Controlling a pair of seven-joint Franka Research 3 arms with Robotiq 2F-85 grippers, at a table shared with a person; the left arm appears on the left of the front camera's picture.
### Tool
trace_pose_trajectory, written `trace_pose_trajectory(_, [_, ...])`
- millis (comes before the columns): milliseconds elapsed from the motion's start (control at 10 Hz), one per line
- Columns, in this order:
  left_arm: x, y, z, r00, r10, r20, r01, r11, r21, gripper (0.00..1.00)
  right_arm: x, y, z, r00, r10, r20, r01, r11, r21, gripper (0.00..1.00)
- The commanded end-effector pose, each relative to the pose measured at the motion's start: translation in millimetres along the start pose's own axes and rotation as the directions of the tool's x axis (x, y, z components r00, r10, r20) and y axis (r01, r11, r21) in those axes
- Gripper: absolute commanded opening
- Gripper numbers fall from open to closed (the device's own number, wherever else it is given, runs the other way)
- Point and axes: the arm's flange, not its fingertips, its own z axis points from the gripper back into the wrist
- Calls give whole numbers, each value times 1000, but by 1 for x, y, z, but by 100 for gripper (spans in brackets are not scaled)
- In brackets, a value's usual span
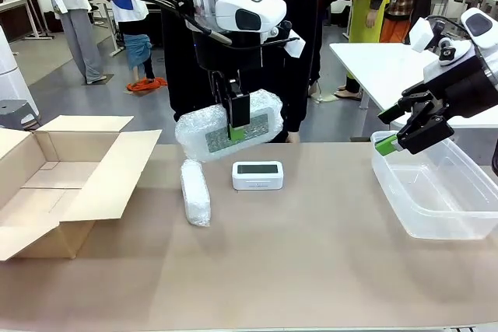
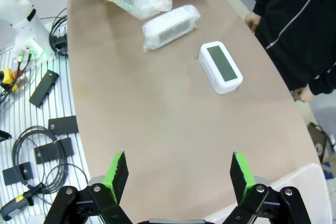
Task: Separate and place wrapped and unwrapped clocks.
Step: Pick up the Digital clock indicated by the person, then if the picked Digital clock is wrapped, place it in the Package Box ; if not, place it in the Organizing box.
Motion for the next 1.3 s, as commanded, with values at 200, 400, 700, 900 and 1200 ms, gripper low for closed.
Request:
trace_pose_trajectory(200, [3,2,5,1000,10,5,-10,1000,23,13,0,-3,-3,1000,9,28,-10,1000,24,100])
trace_pose_trajectory(400, [3,2,5,1000,10,5,-10,1000,23,13,0,-3,-3,1000,9,28,-10,1000,24,100])
trace_pose_trajectory(700, [3,2,5,1000,10,5,-10,1000,23,13,0,-3,-3,1000,9,28,-10,1000,24,100])
trace_pose_trajectory(900, [3,2,5,1000,10,5,-10,1000,23,13,0,-3,-3,1000,9,28,-10,1000,24,100])
trace_pose_trajectory(1200, [3,2,5,1000,10,5,-10,1000,23,13,0,-3,-3,1000,9,28,-10,1000,24,100])
